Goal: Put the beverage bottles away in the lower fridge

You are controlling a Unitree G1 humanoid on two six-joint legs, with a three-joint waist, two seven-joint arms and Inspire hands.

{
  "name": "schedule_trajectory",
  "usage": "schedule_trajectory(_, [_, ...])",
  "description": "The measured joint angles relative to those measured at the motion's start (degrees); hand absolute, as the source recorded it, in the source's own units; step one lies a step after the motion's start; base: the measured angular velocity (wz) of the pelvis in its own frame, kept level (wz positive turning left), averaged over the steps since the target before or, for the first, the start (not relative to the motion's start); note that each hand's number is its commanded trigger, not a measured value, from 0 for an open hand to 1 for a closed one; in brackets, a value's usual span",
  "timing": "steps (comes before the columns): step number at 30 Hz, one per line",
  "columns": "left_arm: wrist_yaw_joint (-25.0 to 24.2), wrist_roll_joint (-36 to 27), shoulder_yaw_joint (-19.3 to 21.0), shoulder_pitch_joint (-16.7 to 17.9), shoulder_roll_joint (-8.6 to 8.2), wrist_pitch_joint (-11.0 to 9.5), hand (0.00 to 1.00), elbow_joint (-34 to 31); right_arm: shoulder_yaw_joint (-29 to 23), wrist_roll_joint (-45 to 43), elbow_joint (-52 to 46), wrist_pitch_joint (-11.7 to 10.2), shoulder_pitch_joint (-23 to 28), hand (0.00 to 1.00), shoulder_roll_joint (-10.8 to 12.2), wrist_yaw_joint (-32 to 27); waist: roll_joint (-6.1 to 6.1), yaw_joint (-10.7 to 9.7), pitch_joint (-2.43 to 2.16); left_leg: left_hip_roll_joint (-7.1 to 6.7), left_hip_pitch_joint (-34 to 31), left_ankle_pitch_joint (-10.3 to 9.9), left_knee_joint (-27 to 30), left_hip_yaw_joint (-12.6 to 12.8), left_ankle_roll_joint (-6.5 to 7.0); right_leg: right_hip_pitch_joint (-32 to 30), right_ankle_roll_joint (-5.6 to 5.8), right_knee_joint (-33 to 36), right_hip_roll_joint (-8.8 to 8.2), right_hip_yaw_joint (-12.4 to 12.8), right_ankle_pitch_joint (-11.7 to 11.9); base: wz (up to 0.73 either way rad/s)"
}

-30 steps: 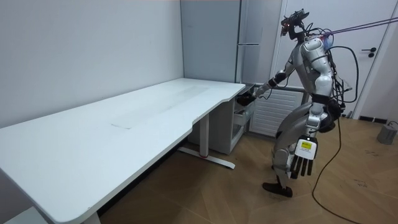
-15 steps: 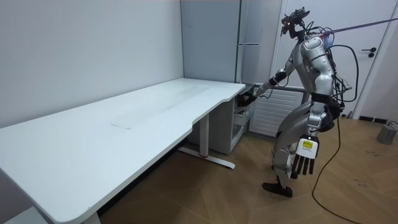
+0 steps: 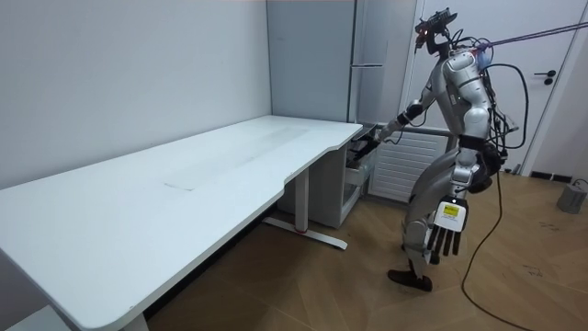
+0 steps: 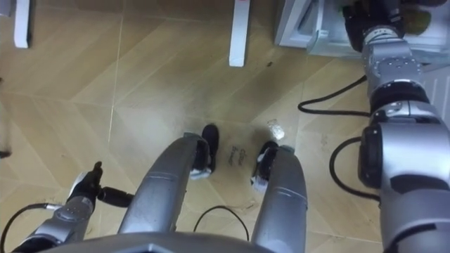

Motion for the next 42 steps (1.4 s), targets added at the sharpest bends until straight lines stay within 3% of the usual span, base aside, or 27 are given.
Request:
schedule_trajectory(12, [0.01, 0.05, 0.08, 0.01, 0.0, 0.28, 0.0, 0.05, -0.01, -0.73, -0.01, 0.05, 0.98, 0.0, -0.14, -1.29, 0.0, -0.4, 0.0, -0.11, 3.63, 0.97, -4.85, 0.75, 0.9, 3.36, 1.29, -5.1, 0.32, 0.35, 1.71, -0.01])
schedule_trajectory(21, [-0.71, 0.01, 0.22, -0.08, 0.1, 0.94, 0.0, 0.56, 0.16, -1.72, -0.14, 0.7, 2.41, 0.0, -0.13, -1.74, -0.25, -0.76, -0.03, 0.01, 6.66, 1.1, -6.75, 1.57, 0.91, 5.95, 1.56, -7.26, 0.59, 0.85, 1.98, -0.01])
schedule_trajectory(27, [-1.84, 0.07, 1.81, -0.13, 0.16, 0.86, 0.0, 0.83, -0.42, -4.43, -0.92, 1.83, 4.64, 0.0, -0.12, -1.7, -0.34, -1.71, -0.02, 0.0, 8.69, 0.77, -6.71, 2.29, 1.4, 8.15, 2.12, -7.43, 0.51, 1.01, 1.71, 0.02])
schedule_trajectory(35, [-2.6, -1.06, 3.44, 0.36, 0.56, -0.41, 0.0, 2.47, -0.63, -8.59, -9.69, 1.45, 12.61, 0.0, -0.12, -1.92, -0.4, -3.86, -0.18, 0.44, 11.06, 0.54, -6.81, 2.72, 1.69, 10.68, 2.66, -8.36, 1.36, 1.76, 2.1, -0.04])
schedule_trajectory(38, [-2.43, -1.14, 3.45, 0.72, 0.65, -0.61, 0.0, 2.74, -0.66, -11.47, -11.95, -0.61, 15.77, 0.0, -0.13, -3.29, -0.71, -4.54, -0.85, 1.07, 12.06, 0.51, -6.85, 3.18, 1.65, 11.84, 2.39, -9.49, 1.89, 1.52, 3.01, -0.13])
schedule_trajectory(42, [-2.4, -1.25, 3.85, 1.6, 0.75, -1.28, 0.0, 2.3, -0.67, -23.86, -12.02, -3.33, 17.9, 0.0, -0.13, -6.08, -0.54, -5.58, -1.8, 2.33, 13.5, 0.25, -7.66, 3.96, 1.6, 13.24, 2.44, -11.53, 3.56, 2.75, 4.27, -0.24])
